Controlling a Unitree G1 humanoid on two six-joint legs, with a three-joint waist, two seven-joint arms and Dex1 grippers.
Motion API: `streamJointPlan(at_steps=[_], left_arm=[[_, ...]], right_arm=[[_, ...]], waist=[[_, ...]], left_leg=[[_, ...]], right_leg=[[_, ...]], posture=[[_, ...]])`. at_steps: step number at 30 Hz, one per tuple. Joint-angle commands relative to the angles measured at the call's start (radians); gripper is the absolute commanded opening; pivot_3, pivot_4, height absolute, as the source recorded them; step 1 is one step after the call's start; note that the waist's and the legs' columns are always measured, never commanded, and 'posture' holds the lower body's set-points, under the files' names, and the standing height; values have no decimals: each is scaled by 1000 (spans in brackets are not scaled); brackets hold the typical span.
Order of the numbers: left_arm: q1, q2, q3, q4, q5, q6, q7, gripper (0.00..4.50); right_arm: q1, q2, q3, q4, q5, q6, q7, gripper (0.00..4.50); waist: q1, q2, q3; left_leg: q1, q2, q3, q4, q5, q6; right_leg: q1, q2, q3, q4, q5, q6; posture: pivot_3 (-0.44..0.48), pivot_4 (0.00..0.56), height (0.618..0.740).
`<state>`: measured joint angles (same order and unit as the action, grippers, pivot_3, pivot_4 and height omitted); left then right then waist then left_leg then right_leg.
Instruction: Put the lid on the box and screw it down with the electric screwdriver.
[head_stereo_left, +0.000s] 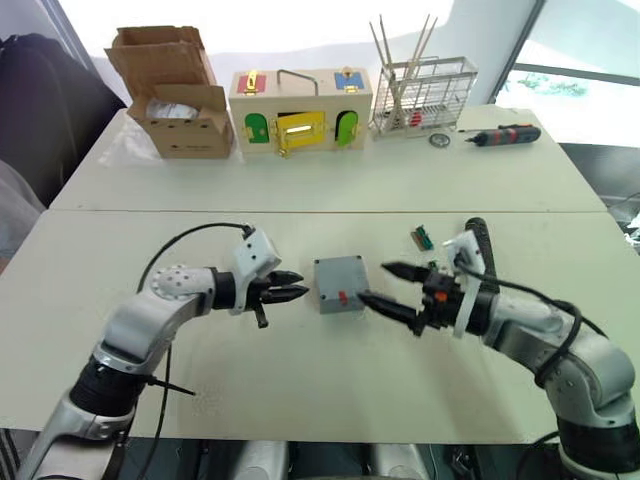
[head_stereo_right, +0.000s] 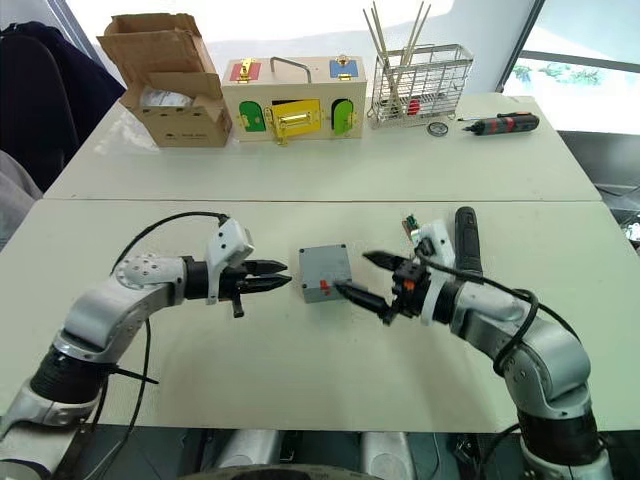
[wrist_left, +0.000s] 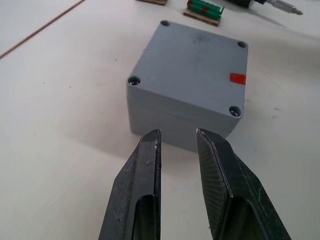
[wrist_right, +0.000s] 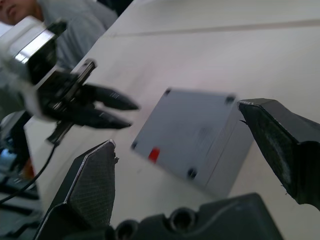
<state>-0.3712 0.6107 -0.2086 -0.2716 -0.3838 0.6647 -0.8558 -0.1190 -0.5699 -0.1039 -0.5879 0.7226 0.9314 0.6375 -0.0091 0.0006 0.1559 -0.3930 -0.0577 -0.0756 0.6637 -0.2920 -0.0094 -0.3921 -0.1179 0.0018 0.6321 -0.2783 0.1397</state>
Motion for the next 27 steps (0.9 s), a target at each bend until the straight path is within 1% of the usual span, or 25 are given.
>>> streamJointPlan(at_steps=[1, 10, 15, 17, 19, 22, 23, 24, 25, 27], left_arm=[[-27, -16, -30, 35, 60, -55, 14, 1076], [-75, -62, -55, 123, 125, -110, 7, 1076], [-82, -71, -44, 126, 128, -113, -7, 1076], [-74, -59, -24, 111, 120, -108, -13, 1076], [-69, -47, 0, 103, 111, -101, -16, 1076], [-62, 14, 45, 44, 77, -66, -54, 1076], [-60, 33, 60, 19, 55, -47, -69, 1076], [-59, 50, 75, -8, 30, -28, -85, 1076], [-59, 68, 96, -40, -7, -2, -106, 1076], [-65, 87, 126, -90, -67, 44, -128, 1076]], right_arm=[[19, -7, 55, -25, -15, -36, 13, 4479], [4, -2, 155, 60, -108, -126, 29, 4479], [12, -7, 157, 50, -112, -129, 30, 4479], [24, -28, 128, 32, -108, -123, 27, 4479], [33, -48, 90, 7, -91, -107, 20, 4479], [40, -110, -25, -56, -31, -32, -7, 4479], [29, -126, -80, -65, 15, 4, -16, 4479], [2, -136, -141, -60, 76, 47, -35, 4479], [-53, -146, -216, -35, 146, 102, -75, 4479], [-153, -168, -321, 23, 255, 205, -154, 4479]], waist=[[-3, 0, 0], [0, 0, 0], [-1, 0, 0], [-1, 0, 0], [2, 0, 0], [1, 0, 0], [1, 0, 0], [1, 0, 0], [0, 0, 0], [-2, 1, 1]], left_leg=[[0, 0, 0, 0, 0, 0], [0, 0, 0, 0, 0, 0], [0, 0, 0, 0, 0, 0], [0, 0, 0, 0, 0, 0], [0, 0, 0, 0, 0, 0], [-1, 0, 0, 0, 0, 0], [-1, 0, 0, 0, 0, 0], [-1, 0, 0, 0, 0, 0], [-1, 0, 0, 0, 0, 0], [-1, 0, 0, 0, 0, 0]], right_leg=[[0, 0, 0, 0, 0, 0], [-1, 0, 0, 0, 0, 0], [-1, 0, 0, 0, 0, 0], [-1, 0, 0, 0, 0, 0], [-1, 0, 0, 0, 0, 0], [-1, 0, 0, 0, 0, 0], [-1, 0, 0, 0, 0, 0], [-1, 0, 0, 0, 0, 0], [-1, 0, 0, 0, 0, 0], [-1, 0, 0, 0, 0, 0]], posture=[[0, 150, 731], [0, 150, 731], [0, 150, 731], [0, 150, 731], [0, 150, 731], [0, 150, 731], [0, 150, 731], [0, 150, 731], [0, 150, 731], [0, 150, 731]])
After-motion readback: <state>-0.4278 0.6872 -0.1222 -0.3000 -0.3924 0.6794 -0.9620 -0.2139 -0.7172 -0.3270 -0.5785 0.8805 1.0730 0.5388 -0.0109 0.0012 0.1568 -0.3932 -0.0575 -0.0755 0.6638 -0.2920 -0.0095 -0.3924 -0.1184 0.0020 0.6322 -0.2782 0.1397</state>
